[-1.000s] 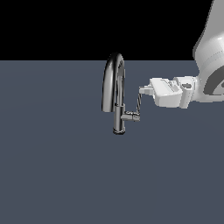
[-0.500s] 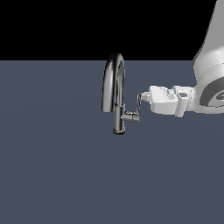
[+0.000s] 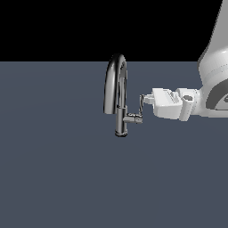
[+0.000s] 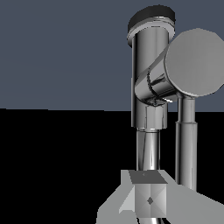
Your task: Turn on the faucet by rotating a designated handle.
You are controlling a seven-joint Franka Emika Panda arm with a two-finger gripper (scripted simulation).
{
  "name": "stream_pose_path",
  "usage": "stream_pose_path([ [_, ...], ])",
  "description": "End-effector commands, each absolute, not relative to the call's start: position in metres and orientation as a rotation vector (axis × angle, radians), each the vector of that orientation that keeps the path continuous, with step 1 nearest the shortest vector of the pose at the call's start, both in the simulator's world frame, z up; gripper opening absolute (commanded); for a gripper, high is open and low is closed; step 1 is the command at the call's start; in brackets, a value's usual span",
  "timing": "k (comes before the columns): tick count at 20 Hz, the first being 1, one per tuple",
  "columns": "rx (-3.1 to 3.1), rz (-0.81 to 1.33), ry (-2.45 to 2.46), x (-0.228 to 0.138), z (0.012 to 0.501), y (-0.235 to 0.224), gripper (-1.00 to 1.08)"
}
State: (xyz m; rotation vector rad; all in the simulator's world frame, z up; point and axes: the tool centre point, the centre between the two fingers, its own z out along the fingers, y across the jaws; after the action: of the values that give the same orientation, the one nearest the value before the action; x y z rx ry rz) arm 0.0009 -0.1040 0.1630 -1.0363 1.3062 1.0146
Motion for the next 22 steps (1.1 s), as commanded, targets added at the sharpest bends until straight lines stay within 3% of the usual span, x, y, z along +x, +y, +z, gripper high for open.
stream_pose_path([
  [1,-1.036,1.015,1.306,-0.007,0.164,-0.102,-1.0],
  [13,-1.036,1.015,1.305,-0.042,0.168,-0.093,-1.0],
  [22,-1.034,1.006,1.309,-0.068,0.145,-0.089,-1.0],
])
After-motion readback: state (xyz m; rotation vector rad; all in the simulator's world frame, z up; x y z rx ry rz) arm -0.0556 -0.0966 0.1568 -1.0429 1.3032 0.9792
